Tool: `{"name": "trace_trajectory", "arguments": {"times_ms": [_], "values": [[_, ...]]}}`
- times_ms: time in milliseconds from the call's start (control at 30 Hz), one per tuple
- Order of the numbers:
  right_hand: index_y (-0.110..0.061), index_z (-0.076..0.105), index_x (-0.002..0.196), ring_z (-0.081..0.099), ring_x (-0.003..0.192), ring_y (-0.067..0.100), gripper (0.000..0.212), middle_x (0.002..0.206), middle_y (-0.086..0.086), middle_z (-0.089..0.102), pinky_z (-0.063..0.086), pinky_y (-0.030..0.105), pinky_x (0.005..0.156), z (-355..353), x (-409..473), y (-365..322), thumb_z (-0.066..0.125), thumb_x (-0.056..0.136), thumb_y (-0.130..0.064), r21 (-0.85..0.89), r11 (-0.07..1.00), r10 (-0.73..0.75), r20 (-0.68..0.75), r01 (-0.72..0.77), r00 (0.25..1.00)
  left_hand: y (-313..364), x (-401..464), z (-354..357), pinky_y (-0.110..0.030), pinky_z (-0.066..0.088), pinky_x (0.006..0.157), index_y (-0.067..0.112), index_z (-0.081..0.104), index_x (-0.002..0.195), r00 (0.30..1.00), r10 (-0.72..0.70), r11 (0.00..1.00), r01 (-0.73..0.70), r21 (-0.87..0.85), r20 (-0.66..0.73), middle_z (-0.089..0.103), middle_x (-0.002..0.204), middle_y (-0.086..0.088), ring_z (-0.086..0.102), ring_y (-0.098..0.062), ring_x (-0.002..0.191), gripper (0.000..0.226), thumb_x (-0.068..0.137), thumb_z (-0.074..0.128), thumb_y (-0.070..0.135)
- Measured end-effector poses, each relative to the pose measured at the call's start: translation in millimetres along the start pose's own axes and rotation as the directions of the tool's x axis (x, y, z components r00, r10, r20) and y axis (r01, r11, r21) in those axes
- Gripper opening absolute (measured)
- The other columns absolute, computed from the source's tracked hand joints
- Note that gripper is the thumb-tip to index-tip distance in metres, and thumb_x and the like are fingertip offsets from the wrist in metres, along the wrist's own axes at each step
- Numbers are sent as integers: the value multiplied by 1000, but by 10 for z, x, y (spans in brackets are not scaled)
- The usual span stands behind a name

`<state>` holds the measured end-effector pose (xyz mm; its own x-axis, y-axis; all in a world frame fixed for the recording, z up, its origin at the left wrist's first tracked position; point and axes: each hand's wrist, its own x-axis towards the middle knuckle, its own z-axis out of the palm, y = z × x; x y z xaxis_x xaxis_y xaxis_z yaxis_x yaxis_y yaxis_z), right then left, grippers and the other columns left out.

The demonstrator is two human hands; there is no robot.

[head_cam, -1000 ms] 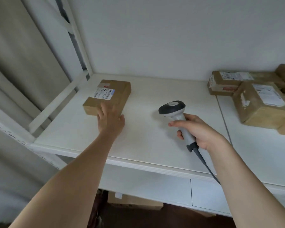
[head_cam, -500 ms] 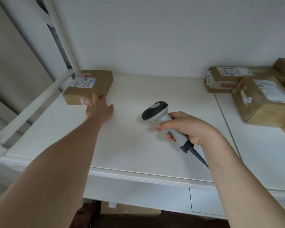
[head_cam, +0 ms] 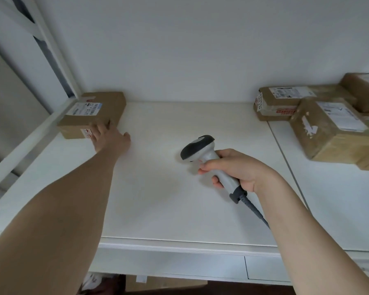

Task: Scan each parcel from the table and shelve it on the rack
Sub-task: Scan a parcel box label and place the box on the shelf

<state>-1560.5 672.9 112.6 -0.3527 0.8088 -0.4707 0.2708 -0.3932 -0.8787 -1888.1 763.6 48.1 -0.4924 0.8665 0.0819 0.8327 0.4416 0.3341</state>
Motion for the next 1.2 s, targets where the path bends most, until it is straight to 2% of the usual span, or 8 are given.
{"name": "trace_trajectory", "arguments": {"times_ms": [133,267,400,467,633,833,1067,1200], "values": [[-9,65,107,52,53,13,17,100,9,73,49,24,52,-5,-4,3,67,91,-13,12,1000,5,-4,-5,1000,-20,83,-50,-52,9,119,10,19,153,999,-11,1000,12,-19,49,2,157,-21,-6,-41,145,70,95,49,37],[-9,65,108,52,53,13,18,98,8,73,49,24,52,0,7,-6,66,91,-13,-3,1000,15,-10,-15,1000,6,11,-62,-50,18,116,7,30,147,995,-89,996,89,-13,-34,7,152,-26,10,-48,139,61,94,48,32],[-8,65,108,52,52,12,17,96,7,72,49,24,52,18,20,5,66,91,-13,-8,1000,24,-7,-24,1000,6,18,1,-49,23,115,5,15,152,995,-95,990,96,-101,17,8,154,-26,11,-44,141,73,95,51,33],[-9,66,105,52,52,13,15,95,7,72,49,24,53,20,29,10,66,91,-12,-9,1000,26,-6,-26,1000,-21,55,22,-51,26,113,3,13,152,995,-96,988,98,-122,25,13,153,-22,15,-41,140,77,94,53,33],[-8,66,107,51,52,13,16,96,8,72,49,24,55,26,42,18,66,91,-12,-5,1000,31,-9,-31,999,-71,135,11,-50,27,112,5,7,155,992,-108,980,118,-162,69,10,158,-16,22,-41,137,83,94,54,36],[-8,65,106,50,53,14,15,94,7,73,49,25,56,33,2,3,66,91,-11,12,999,39,-19,-39,999,20,-6,-44,-47,31,109,-2,17,150,987,-139,975,150,-166,74,21,150,-24,27,-41,133,73,95,51,31],[-9,66,107,52,56,14,19,103,9,71,49,25,57,-26,-329,-10,68,89,-12,54,998,47,-55,-44,997,464,-525,53,-43,23,117,2,24,150,985,34,979,1,-204,168,14,156,-20,17,-36,144,65,97,48,32],[-9,66,109,54,55,14,24,116,19,67,51,25,61,-182,-697,92,71,86,-11,103,994,48,-113,-37,992,865,-972,52,-43,27,112,2,33,145,977,122,966,-77,-249,173,15,151,-19,19,-37,140,55,99,48,27]]}}
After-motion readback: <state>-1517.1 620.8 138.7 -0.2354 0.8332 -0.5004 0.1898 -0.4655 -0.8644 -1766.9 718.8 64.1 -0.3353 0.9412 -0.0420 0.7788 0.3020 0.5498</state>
